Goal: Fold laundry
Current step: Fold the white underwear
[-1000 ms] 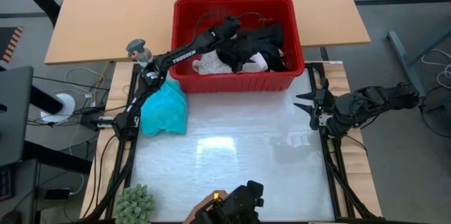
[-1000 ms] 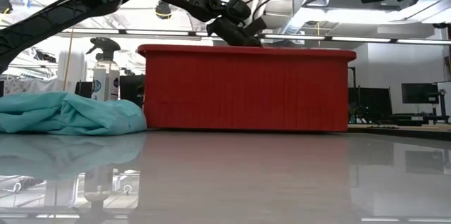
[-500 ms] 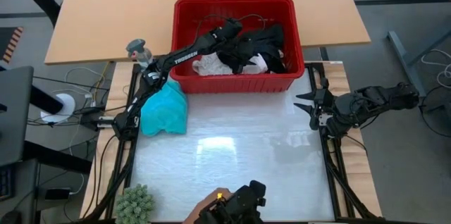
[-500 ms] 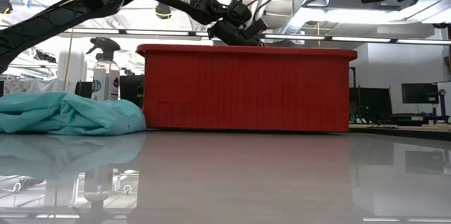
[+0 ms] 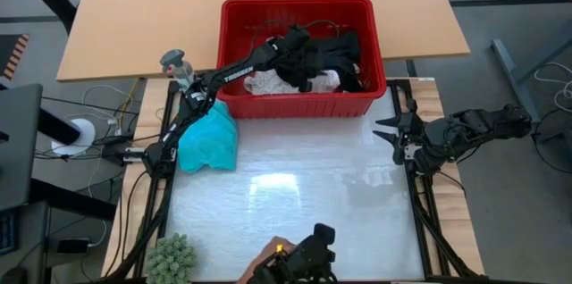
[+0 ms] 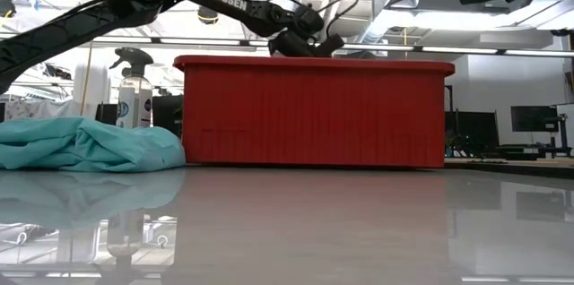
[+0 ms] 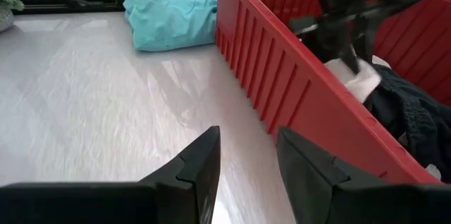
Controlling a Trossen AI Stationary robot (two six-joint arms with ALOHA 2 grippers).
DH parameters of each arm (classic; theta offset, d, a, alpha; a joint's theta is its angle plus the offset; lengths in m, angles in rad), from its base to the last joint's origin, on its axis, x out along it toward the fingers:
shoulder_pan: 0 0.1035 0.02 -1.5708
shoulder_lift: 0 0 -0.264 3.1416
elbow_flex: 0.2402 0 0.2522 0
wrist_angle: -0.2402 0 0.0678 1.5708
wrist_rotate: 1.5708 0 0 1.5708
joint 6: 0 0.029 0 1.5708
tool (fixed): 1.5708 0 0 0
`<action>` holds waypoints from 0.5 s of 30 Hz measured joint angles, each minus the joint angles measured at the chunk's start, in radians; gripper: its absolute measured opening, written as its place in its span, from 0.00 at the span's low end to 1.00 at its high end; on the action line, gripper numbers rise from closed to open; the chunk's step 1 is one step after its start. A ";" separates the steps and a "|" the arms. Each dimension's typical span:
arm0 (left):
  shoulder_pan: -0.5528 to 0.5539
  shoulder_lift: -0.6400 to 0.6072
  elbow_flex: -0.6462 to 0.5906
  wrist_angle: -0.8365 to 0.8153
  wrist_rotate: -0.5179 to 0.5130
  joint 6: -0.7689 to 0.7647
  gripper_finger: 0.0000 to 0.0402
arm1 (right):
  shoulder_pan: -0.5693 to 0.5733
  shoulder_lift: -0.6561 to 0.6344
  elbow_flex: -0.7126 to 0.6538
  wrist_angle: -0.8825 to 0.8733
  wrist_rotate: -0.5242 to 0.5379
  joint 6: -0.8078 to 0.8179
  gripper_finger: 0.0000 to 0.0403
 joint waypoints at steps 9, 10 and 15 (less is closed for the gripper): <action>-0.042 -0.048 0.006 0.056 -0.273 0.008 0.00 | 0.000 0.000 0.000 -0.003 0.004 0.000 0.41; -0.046 -0.063 0.006 0.071 -0.300 0.012 0.00 | 0.000 0.000 0.000 -0.003 0.006 0.000 0.41; -0.057 -0.137 0.006 0.108 -0.422 0.015 0.00 | 0.000 0.000 0.000 -0.002 0.060 0.019 0.41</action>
